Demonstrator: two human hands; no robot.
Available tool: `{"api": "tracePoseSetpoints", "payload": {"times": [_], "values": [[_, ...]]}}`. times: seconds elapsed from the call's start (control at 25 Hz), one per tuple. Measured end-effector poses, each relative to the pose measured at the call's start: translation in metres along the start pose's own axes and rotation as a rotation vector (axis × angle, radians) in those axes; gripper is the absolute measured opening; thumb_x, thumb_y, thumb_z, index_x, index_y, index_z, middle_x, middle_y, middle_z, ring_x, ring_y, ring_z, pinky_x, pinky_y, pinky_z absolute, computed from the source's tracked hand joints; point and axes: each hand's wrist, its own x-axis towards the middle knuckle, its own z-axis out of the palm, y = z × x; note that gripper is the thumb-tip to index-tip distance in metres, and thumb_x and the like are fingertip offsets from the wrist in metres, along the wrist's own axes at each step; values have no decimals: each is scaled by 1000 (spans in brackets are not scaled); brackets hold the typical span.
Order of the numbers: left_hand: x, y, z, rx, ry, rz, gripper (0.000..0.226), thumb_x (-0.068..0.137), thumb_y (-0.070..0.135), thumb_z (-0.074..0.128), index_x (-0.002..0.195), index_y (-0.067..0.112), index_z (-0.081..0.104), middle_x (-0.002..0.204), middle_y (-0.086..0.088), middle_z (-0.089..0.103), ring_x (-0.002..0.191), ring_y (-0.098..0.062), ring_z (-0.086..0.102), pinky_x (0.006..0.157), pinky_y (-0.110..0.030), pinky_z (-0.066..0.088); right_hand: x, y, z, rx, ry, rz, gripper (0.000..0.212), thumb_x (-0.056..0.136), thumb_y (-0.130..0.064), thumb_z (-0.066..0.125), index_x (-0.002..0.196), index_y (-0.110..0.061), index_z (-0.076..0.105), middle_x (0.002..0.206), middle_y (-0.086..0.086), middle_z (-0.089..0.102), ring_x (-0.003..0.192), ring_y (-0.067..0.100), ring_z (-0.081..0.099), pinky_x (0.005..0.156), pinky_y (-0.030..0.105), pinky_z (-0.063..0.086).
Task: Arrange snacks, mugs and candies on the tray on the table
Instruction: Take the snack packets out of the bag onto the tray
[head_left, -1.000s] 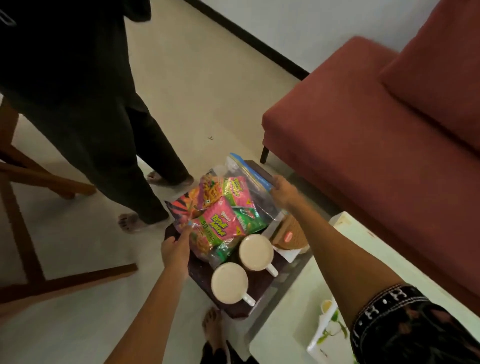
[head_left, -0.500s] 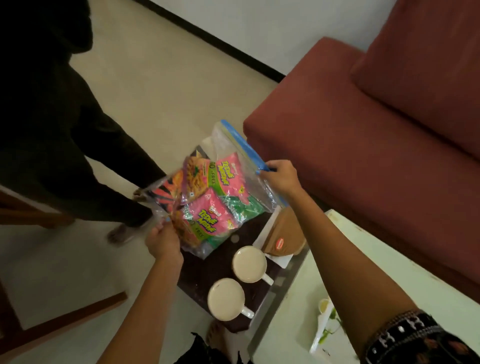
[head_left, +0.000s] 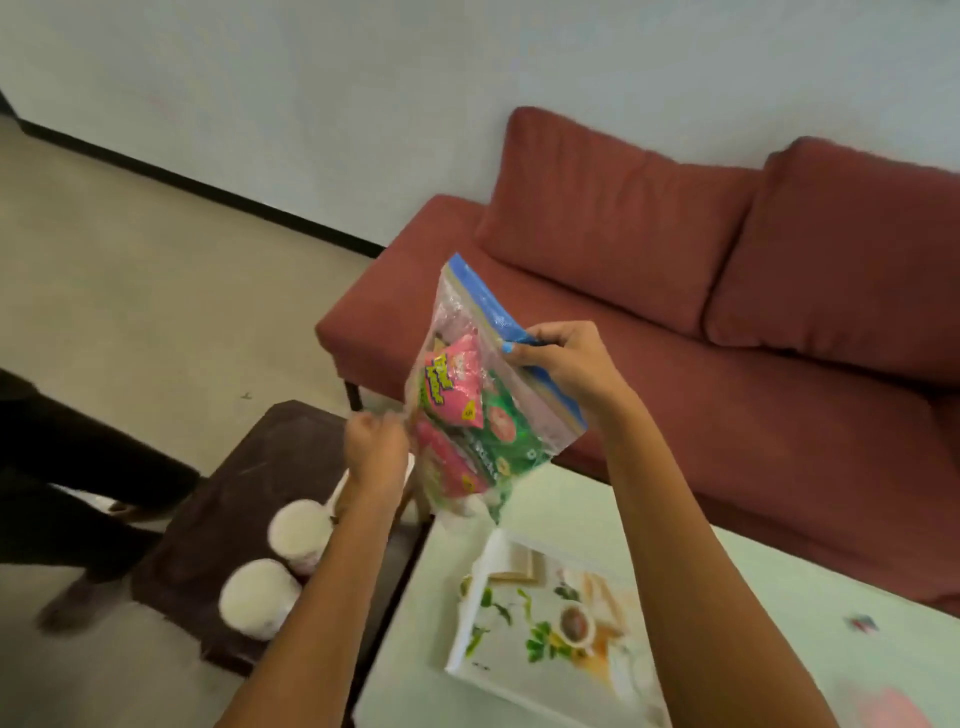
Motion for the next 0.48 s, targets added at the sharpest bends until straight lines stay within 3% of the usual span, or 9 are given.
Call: {"api": "tracePoseSetpoints", "payload": {"times": [0.08, 0.2, 0.28, 0.36, 0.48], "values": [[-50, 23, 35, -3, -199, 163, 24, 82, 29, 55, 71, 9, 64, 81, -15, 69, 85, -36, 66, 82, -45, 54, -28, 11, -22, -182, 66, -27, 9, 74, -14, 73, 69, -7, 73, 57, 1, 58, 56, 10, 49, 58, 27, 40], [-125, 40, 91, 220, -424, 234, 46, 65, 54, 64, 61, 9, 68, 74, -18, 72, 75, -31, 70, 74, -44, 58, -78, 40, -52, -434, 272, -100, 10, 75, -14, 68, 74, -6, 73, 59, 7, 62, 58, 17, 53, 58, 26, 35], [-156, 33, 120, 418, -465, 264, 41, 66, 41, 67, 74, 1, 69, 80, -21, 71, 80, -33, 69, 75, -43, 58, -107, 57, -67, -520, 352, -93, 11, 77, -7, 61, 75, -4, 72, 71, 17, 69, 66, 28, 57, 58, 27, 33], [-176, 14, 141, 598, -476, 281, 29, 71, 18, 59, 86, -7, 64, 91, -26, 68, 90, -38, 65, 77, -43, 56, -132, 79, -87, -514, 286, -47, 13, 78, -6, 59, 78, -5, 72, 76, 17, 71, 69, 29, 61, 59, 30, 39], [-189, -19, 156, 658, -540, 187, 25, 74, 4, 50, 93, -9, 60, 97, -28, 64, 90, -41, 63, 76, -46, 57, -163, 113, -112, 6, 272, 134, 14, 82, -18, 65, 92, -12, 73, 83, 6, 73, 77, 21, 66, 64, 28, 52]]}}
